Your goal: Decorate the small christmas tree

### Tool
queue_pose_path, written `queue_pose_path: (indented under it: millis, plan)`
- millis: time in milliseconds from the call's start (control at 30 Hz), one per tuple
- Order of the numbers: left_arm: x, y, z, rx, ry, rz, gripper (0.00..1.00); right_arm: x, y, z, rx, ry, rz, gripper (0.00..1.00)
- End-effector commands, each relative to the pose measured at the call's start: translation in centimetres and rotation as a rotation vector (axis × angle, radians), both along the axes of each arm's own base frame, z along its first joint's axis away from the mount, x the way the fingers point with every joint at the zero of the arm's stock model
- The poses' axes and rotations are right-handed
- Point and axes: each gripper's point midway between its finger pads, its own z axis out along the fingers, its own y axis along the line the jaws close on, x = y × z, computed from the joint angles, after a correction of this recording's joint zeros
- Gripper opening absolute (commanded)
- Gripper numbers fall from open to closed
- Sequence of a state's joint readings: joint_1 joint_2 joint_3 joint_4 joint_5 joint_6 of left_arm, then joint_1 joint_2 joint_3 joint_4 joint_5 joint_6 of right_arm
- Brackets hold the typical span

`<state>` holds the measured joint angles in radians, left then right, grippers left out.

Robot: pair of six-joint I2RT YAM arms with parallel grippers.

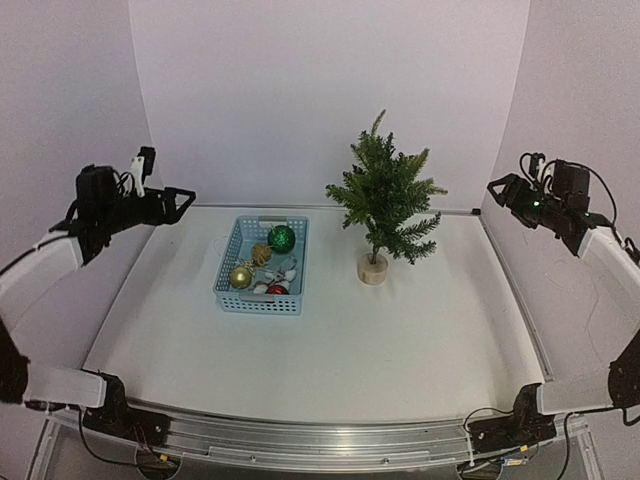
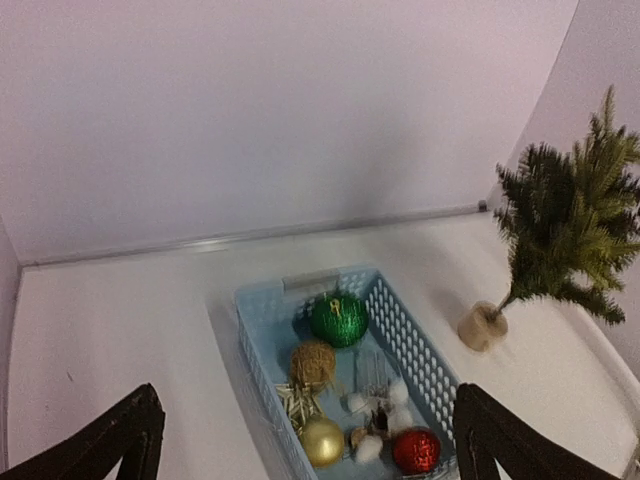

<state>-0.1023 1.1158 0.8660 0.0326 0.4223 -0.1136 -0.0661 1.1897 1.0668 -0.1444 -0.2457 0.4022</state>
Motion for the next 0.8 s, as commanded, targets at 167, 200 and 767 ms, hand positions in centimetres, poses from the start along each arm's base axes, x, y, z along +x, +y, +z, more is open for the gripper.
queue_pose_path:
  millis: [167,200,767]
  plan:
    - [5.7,-2.3,-11.1,0.097,0.798,-0.165,0.88,-2.5,0.6,-3.5,-0.16,0.368,-0.139,0.7]
    - [6.8,-2.1,-11.1,0.096,0.808,-0.135,0.88,-2.6,0.7,-3.9,-0.169,0.385,-0.145,0.7]
    - [10.3,-3.7,-16.9,0.167,0.882,-0.089,0.69,-1.1,4.1,-6.1,-0.164,0.452,-0.065,0.71]
